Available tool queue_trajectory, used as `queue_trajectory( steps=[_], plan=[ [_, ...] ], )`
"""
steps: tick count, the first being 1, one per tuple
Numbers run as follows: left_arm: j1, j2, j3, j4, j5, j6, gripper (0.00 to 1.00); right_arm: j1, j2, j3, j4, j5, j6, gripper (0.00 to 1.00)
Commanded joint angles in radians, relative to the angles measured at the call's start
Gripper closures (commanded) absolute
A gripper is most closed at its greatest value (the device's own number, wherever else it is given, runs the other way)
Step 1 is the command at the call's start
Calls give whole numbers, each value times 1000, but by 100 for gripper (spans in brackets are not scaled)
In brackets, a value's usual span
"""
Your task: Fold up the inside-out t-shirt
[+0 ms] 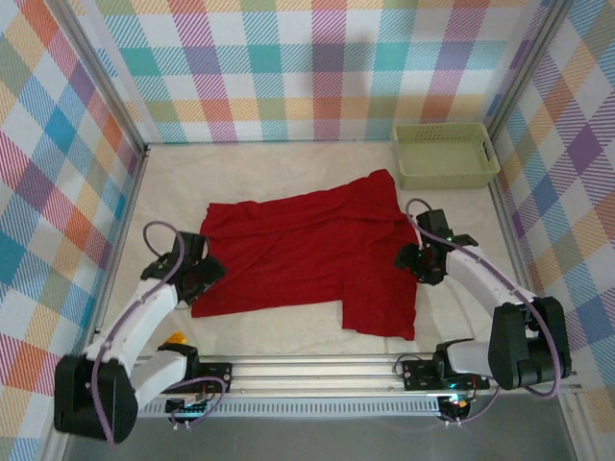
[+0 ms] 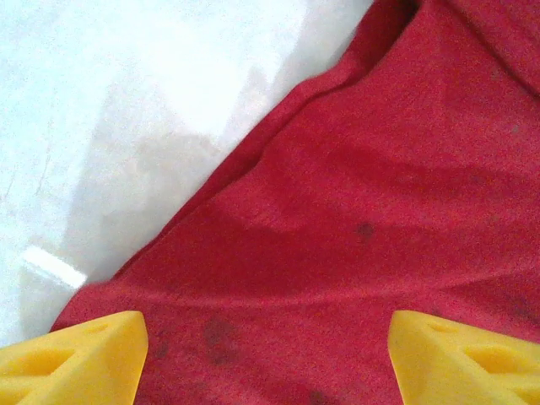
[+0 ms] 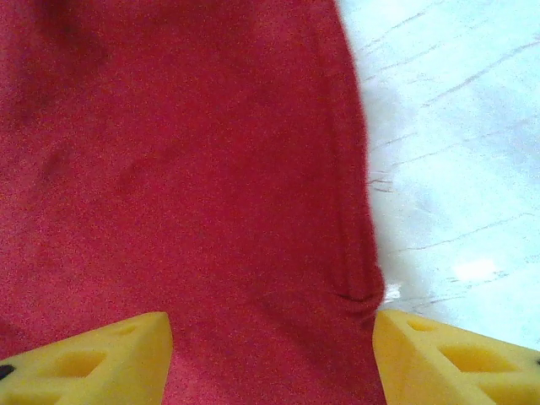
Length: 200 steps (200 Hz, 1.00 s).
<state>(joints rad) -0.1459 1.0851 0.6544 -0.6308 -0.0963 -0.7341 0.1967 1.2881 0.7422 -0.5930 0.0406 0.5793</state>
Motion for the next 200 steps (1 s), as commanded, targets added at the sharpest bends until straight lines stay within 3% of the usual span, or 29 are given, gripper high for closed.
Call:
queue_trajectory(
  steps=[1, 23, 55, 103, 144, 200],
  plan=[
    [15, 170, 216, 45, -55, 94, 27, 15, 40, 89, 39, -32, -73, 36],
    [56, 362, 392, 83, -84, 112, 26, 21, 145, 237, 61, -7, -102, 38],
    [130, 627, 614, 65, -44, 126, 26, 21, 359, 476, 34, 97, -154, 39],
    [184, 854, 771, 38, 40, 127, 35, 13, 598, 740, -57, 216, -187, 38],
    [184, 894, 751, 52, 97, 130, 42, -32, 623, 744, -59, 239, -185, 34],
    [189, 772, 608, 74, 77, 138, 35, -54, 646, 728, -49, 216, -187, 31]
  ],
)
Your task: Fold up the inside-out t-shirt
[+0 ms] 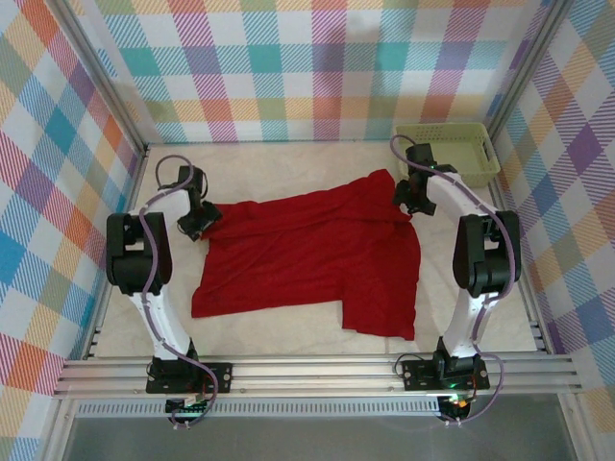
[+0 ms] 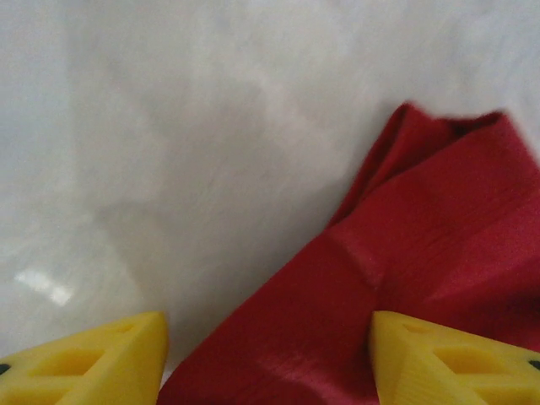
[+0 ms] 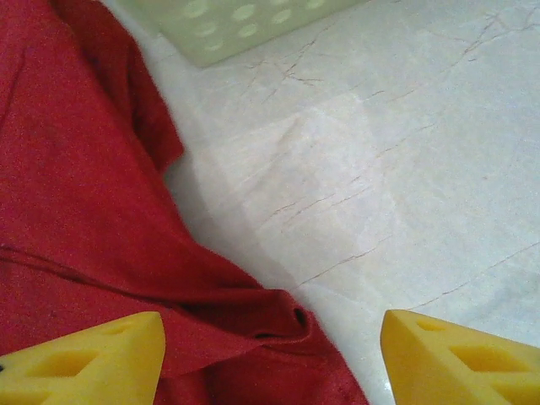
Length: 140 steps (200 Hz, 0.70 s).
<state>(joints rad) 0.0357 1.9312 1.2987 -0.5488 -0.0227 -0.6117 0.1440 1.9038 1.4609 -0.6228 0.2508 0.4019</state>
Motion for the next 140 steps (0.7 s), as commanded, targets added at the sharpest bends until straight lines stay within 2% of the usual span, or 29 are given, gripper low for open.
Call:
queue_trajectory(
  steps=[1, 24, 68, 99, 120, 140],
  plan=[
    [7, -75, -38, -7, 5, 15, 35, -2, 31, 9, -19, 4, -9, 31],
    [8, -97, -87, 40, 42, 15, 37, -9, 44, 8, -6, -12, -11, 30],
    [7, -75, -86, 61, 61, 15, 59, -15, 110, 51, -18, -48, -17, 29],
    [9, -75, -70, 50, 62, 20, 70, -15, 127, 53, -17, -85, -15, 34],
    [9, -76, -56, 39, 61, 23, 76, -15, 117, 37, -11, -89, -9, 40],
    [9, -81, -48, 27, 56, 27, 80, -15, 106, 26, -7, -88, -11, 55]
  ],
)
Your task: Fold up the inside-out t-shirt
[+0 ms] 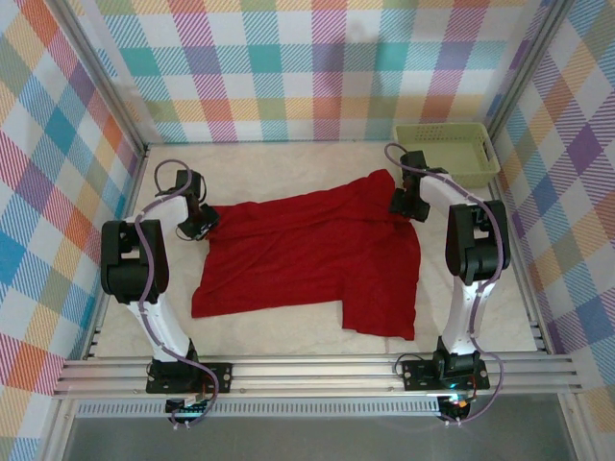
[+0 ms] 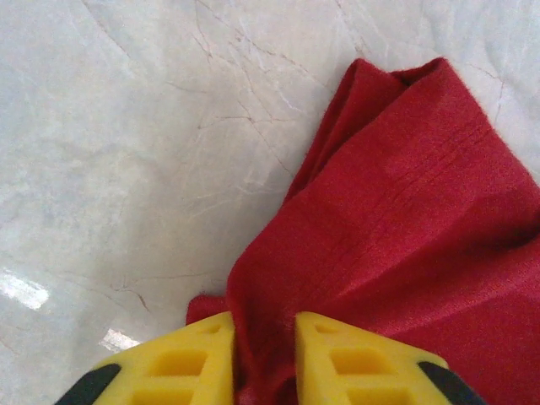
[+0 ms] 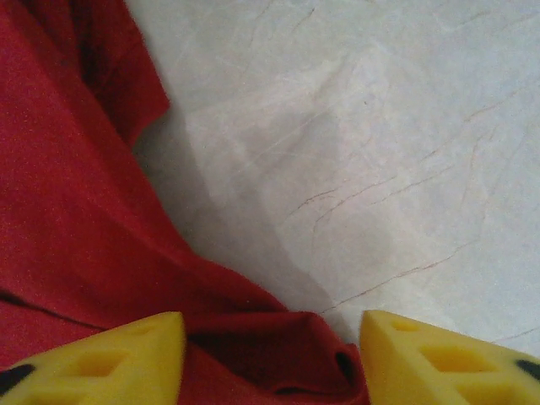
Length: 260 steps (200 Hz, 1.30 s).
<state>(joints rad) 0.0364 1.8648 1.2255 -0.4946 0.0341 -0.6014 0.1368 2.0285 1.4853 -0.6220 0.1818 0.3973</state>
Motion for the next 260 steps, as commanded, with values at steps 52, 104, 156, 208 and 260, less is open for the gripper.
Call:
queue_trajectory(
  steps=[52, 104, 156, 208, 260],
  plan=[
    [8, -32, 64, -55, 0, 20, 91, -8, -51, 19, -19, 1, -18, 100],
    [9, -28, 215, -136, -26, 35, 100, 4, -156, 146, -30, -16, -82, 100],
    [41, 40, 425, -170, -20, 18, 100, 15, -76, 484, -39, -90, -186, 100],
    [86, 236, 697, -139, 77, 48, 100, 12, 210, 920, -23, -121, -282, 100],
    [95, 425, 900, -193, 145, 82, 100, 9, 386, 1086, 135, -208, -331, 100]
  ],
)
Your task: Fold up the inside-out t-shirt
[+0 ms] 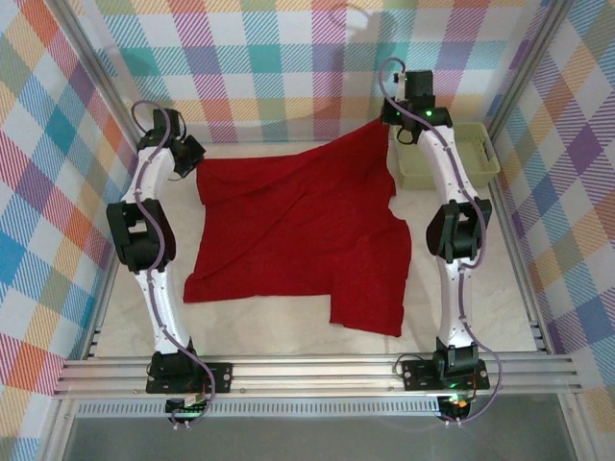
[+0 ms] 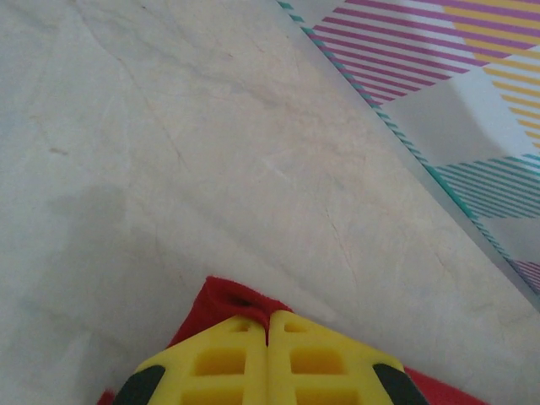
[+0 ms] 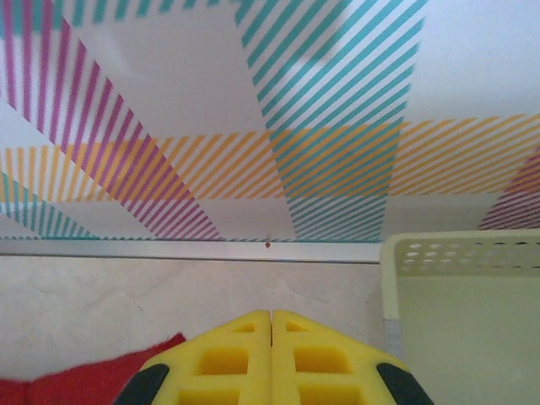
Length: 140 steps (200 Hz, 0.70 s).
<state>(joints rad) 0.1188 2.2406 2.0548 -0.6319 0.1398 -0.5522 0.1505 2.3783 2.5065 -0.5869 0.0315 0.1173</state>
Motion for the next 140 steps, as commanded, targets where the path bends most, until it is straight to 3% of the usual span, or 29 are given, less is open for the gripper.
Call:
queue_trajectory(
  steps=[1, 29, 45, 105, 140],
  plan=[
    [13, 52, 72, -58, 40, 32, 100, -5, 39, 67, 102, -58, -52, 100],
    [19, 109, 141, -117, 60, 58, 90, -5, 76, 91, 105, -84, -57, 100],
    [20, 117, 162, -153, 62, 74, 89, -4, 66, 64, 92, -90, -58, 100],
    [4, 2, 34, -169, 175, 94, 94, -5, -168, -300, 214, -40, -44, 100],
    [-6, -236, -251, -26, 153, 63, 99, -5, -323, -507, 278, -19, -33, 100]
  ],
)
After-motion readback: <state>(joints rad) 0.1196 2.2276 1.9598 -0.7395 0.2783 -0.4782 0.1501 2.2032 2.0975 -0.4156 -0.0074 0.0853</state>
